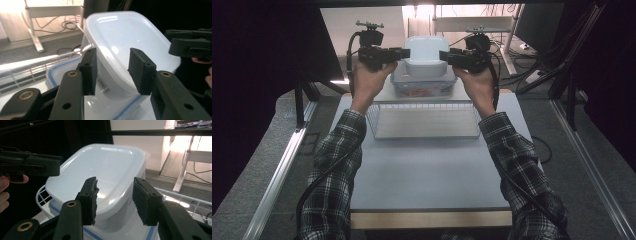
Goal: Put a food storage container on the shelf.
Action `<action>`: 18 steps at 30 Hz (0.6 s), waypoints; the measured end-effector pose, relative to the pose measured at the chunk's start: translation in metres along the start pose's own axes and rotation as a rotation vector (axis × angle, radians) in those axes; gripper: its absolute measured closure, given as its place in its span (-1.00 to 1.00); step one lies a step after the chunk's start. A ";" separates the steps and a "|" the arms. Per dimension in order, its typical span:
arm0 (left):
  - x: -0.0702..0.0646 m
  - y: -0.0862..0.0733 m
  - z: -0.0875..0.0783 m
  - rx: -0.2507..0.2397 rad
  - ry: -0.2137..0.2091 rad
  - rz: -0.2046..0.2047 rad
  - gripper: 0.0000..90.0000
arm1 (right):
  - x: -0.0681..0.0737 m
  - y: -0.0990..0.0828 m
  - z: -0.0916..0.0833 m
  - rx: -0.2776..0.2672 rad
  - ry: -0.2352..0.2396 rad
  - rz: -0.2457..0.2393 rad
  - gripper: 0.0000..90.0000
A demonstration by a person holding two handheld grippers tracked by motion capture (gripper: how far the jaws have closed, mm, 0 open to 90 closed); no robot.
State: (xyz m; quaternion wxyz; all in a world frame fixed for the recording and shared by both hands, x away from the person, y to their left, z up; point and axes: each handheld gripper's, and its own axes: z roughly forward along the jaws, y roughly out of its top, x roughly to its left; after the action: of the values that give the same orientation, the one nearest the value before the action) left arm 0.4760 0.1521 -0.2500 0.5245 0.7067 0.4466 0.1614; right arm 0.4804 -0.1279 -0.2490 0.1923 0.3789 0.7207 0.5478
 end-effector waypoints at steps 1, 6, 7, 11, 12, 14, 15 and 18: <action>0.001 0.000 0.001 -0.002 0.000 -0.001 0.31 | 0.000 0.000 0.002 0.000 -0.009 -0.005 0.21; 0.005 0.000 0.002 -0.007 -0.018 -0.019 0.25 | -0.004 0.000 0.004 -0.003 0.003 0.007 0.19; 0.005 0.000 0.002 -0.007 -0.012 -0.010 0.21 | -0.004 0.001 0.003 0.000 0.008 0.011 0.19; 0.003 0.001 -0.001 0.003 -0.012 0.015 -0.07 | -0.005 0.003 -0.001 0.000 0.013 -0.001 0.05; 0.003 0.001 -0.002 0.006 -0.017 0.024 -0.13 | -0.005 0.004 -0.004 -0.008 0.029 -0.001 -0.04; 0.001 -0.001 -0.004 0.007 -0.033 0.045 -0.25 | -0.005 0.004 -0.006 -0.008 0.034 -0.002 -0.09; 0.000 -0.003 -0.006 0.005 -0.040 0.056 -0.25 | -0.006 0.004 -0.008 -0.005 0.039 -0.004 -0.13; 0.002 -0.008 -0.010 0.010 -0.074 0.067 -0.41 | -0.008 0.002 -0.012 0.011 0.071 -0.016 -0.26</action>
State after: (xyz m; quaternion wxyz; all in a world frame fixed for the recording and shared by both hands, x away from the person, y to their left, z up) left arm 0.4663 0.1597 -0.2531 0.5312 0.7296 0.4036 0.1504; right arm 0.4778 -0.1410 -0.2442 0.1689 0.3546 0.7330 0.5554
